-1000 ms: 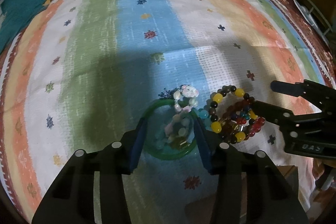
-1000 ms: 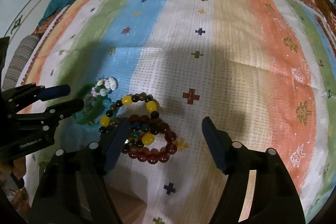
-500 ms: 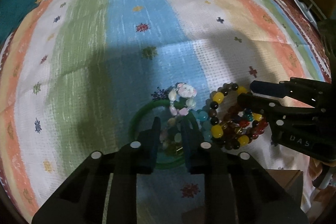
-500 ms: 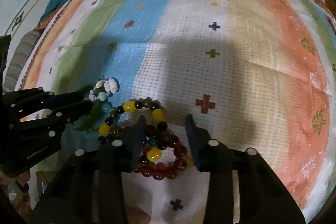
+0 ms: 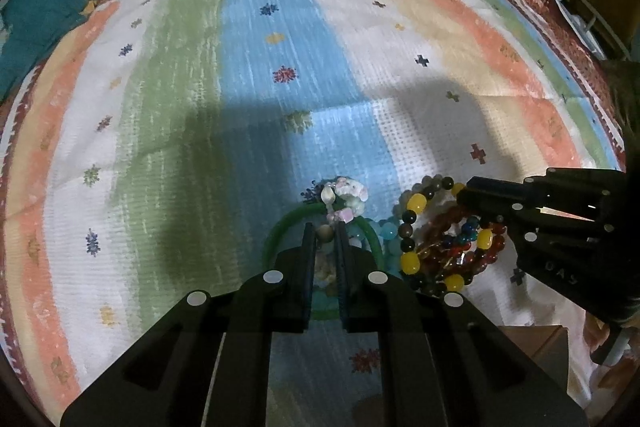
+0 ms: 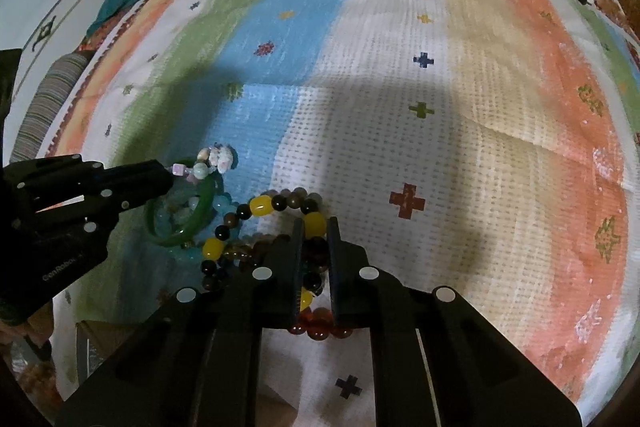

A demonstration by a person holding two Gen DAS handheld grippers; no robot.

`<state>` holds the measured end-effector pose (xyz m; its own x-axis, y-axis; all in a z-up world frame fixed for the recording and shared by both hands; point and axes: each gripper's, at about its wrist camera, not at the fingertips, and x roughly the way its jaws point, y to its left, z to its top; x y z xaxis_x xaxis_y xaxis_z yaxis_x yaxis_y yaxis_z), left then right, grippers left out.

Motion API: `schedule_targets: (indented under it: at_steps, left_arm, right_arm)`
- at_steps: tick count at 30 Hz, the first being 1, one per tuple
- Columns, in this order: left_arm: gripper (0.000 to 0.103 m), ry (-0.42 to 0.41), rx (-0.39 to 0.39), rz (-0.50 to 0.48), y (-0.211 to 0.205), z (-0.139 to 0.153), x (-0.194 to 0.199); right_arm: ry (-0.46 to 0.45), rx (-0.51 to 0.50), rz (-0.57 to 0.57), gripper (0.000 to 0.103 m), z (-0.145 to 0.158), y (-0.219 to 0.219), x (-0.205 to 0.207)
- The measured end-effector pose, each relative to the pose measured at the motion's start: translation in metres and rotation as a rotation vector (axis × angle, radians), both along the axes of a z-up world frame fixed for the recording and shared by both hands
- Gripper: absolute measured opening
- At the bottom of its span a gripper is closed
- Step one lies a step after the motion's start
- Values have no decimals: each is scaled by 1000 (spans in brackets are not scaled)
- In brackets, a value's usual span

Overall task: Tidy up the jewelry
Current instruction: 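Close left tool on white-pink bead bracelet while right tool closes on yellow-black bracelet, then lift both held bracelets and carry them over the silver tin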

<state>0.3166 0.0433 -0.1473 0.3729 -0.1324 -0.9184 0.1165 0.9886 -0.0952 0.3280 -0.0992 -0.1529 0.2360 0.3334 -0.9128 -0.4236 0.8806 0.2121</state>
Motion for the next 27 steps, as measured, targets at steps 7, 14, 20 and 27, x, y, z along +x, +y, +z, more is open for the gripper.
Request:
schedule_targets:
  at_steps: [7,14,20,27]
  left_arm:
    - [9,-30,1,8,0,15,-8]
    - [9,-62,6,10,-2,31,-20]
    - [9,-88,3,18,-1,43,-29]
    - [9,-113,-13,30,-1,56,-40]
  right_arm:
    - [-35,19,-2,11,24,0,-10]
    - [-86,19,5,11,44,2,-24]
    - [-126,14,-7,11,58,-2,-35]
    - [-148,6,-17,11,66,-7,-44]
